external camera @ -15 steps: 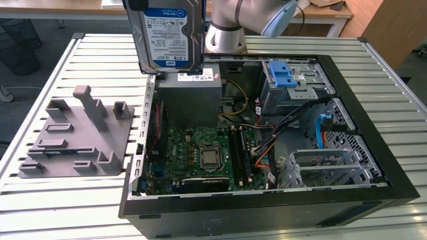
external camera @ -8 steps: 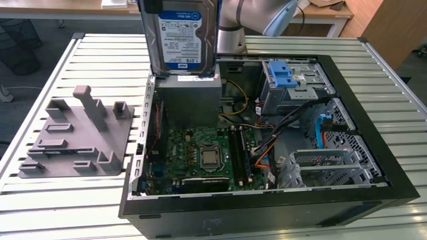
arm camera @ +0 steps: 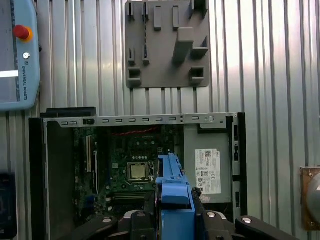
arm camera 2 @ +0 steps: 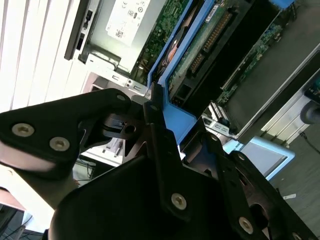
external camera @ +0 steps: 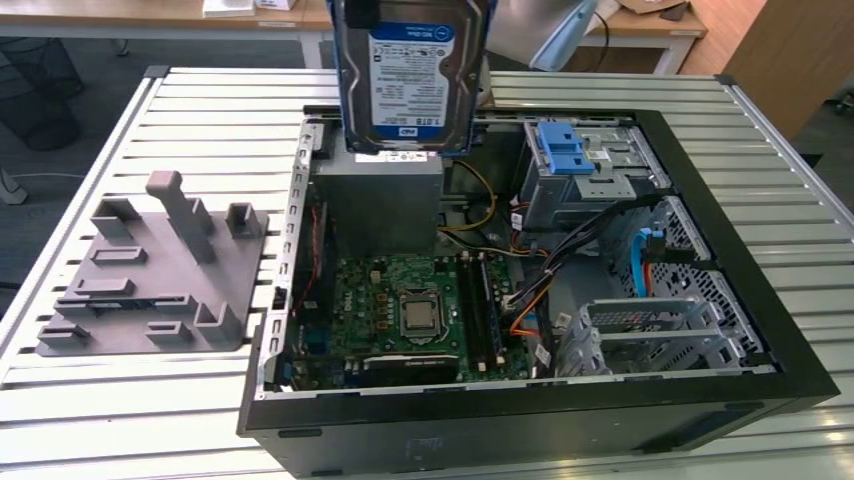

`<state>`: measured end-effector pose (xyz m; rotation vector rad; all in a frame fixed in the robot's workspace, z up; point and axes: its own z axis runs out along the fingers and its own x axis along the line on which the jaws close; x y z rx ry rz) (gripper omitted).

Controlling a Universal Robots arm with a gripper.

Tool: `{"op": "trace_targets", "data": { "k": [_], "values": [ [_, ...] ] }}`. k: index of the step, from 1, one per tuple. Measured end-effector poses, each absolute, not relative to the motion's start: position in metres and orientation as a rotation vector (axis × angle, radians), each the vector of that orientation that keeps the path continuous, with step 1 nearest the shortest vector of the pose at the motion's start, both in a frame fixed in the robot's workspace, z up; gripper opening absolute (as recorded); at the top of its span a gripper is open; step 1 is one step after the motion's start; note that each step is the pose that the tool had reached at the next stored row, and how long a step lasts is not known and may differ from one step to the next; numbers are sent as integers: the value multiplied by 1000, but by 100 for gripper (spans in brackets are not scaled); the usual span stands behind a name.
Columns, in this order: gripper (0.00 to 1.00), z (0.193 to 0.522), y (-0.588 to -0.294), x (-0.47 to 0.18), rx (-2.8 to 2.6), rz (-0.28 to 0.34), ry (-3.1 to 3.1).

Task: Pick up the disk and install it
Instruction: 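Pick up the disk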

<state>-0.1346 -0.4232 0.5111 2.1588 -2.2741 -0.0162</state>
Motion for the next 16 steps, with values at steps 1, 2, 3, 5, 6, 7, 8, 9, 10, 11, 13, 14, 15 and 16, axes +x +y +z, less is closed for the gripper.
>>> {"op": "trace_targets", "data": {
  "k": [1, 2, 3, 5, 6, 7, 8, 9, 10, 11, 13, 14, 15, 16],
  "values": [
    [37, 511, -423, -131, 2159, -16, -2274],
    [37, 511, -424, -127, 2159, -16, -2274],
    [37, 511, -424, -124, 2159, -16, -2274],
    [37, 511, -425, -120, 2159, -16, -2274],
    [37, 511, -426, -120, 2159, -17, -2274],
    [37, 511, -428, -119, 2159, -17, -2274],
    [37, 511, -430, -119, 2159, -17, -2274],
    [37, 511, -432, -119, 2159, -17, -2274],
    [37, 511, -435, -118, 2158, -17, -2274],
    [37, 511, -437, -118, 2158, -16, -2274],
    [37, 511, -442, -118, 2158, -17, -2274],
    [37, 511, -442, -117, 2158, -17, -2275],
    [37, 511, -443, -116, 2158, -16, -2275],
    [37, 511, -443, -114, 2158, -17, -2275]
  ]
}}
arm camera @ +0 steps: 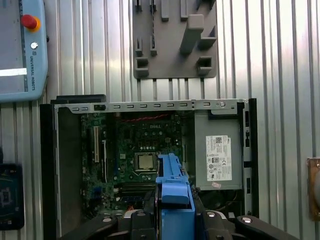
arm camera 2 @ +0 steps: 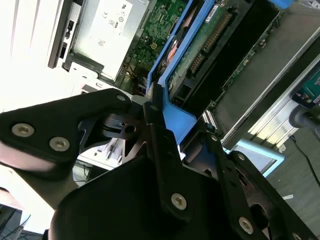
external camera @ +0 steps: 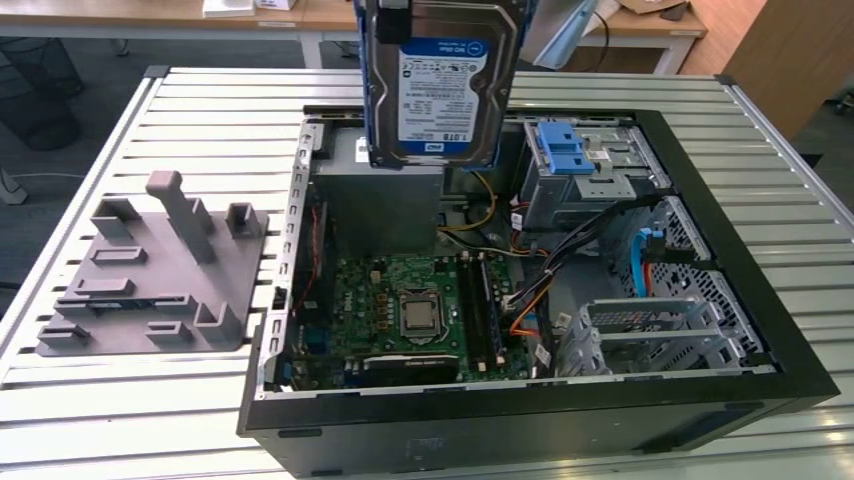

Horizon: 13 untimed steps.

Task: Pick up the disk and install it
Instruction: 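Pick up the disk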

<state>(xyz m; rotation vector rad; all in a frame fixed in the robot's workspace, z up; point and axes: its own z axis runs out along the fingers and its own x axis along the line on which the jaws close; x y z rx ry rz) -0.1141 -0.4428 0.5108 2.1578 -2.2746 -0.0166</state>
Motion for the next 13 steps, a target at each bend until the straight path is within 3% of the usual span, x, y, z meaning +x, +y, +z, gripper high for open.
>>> {"op": "trace_targets", "data": {
  "k": [13],
  "values": [
    [37, 511, -443, -97, 2158, -17, -2274]
  ]
}}
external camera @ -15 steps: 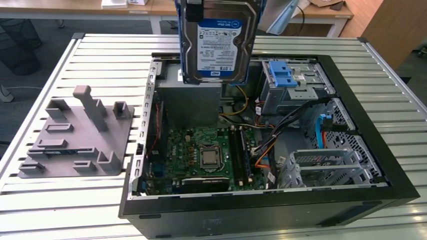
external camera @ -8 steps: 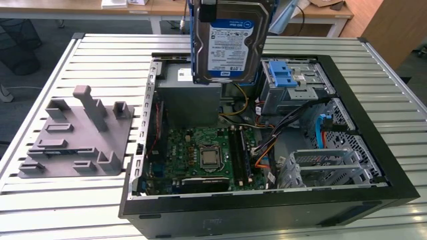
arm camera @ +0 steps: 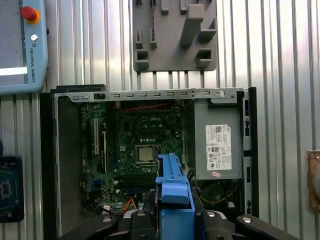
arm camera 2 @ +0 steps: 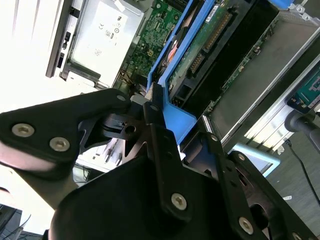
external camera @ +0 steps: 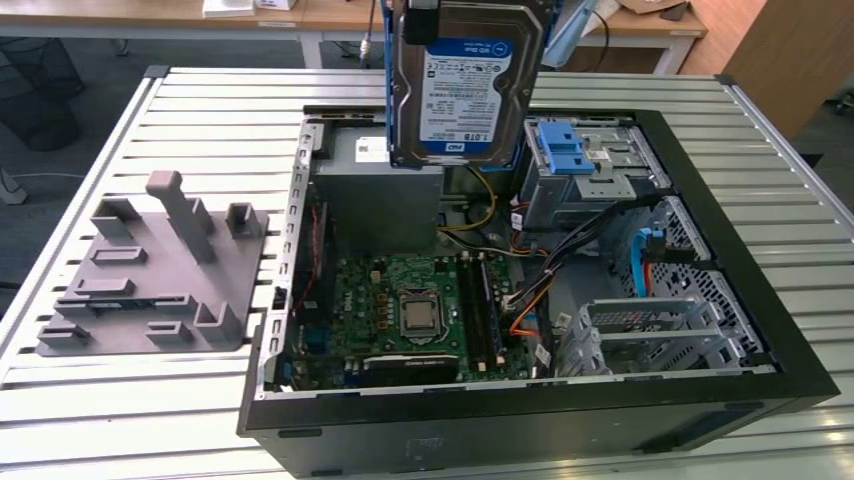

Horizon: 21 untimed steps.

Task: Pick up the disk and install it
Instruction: 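Pick up the disk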

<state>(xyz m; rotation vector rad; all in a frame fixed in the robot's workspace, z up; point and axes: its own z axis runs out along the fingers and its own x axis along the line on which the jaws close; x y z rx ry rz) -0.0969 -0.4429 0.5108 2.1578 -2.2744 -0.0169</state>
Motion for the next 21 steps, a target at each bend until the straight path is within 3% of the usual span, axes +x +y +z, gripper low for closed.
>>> {"op": "trace_targets", "data": {
  "k": [21],
  "values": [
    [37, 510, -447, -69, 2159, -17, -2274]
  ]
}}
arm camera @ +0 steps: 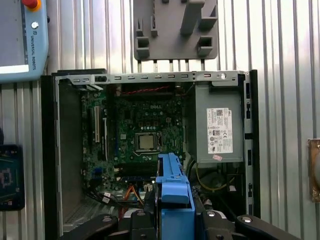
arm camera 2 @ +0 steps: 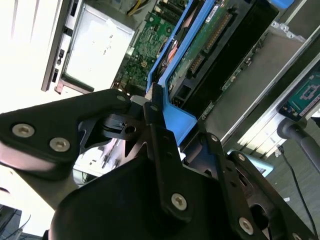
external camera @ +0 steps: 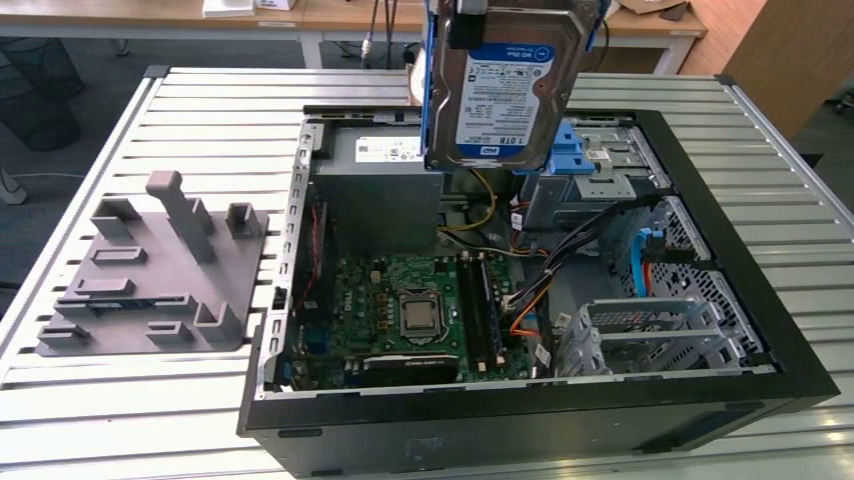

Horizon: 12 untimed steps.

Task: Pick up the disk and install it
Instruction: 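Pick up the disk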

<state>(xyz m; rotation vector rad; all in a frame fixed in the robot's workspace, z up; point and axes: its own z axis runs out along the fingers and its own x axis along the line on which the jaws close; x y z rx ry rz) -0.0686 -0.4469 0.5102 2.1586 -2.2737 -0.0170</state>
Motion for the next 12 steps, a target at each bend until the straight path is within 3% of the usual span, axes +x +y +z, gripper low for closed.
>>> {"op": "trace_targets", "data": {
  "k": [12],
  "values": [
    [37, 510, -451, -69, 2161, -17, -2271]
  ]
}}
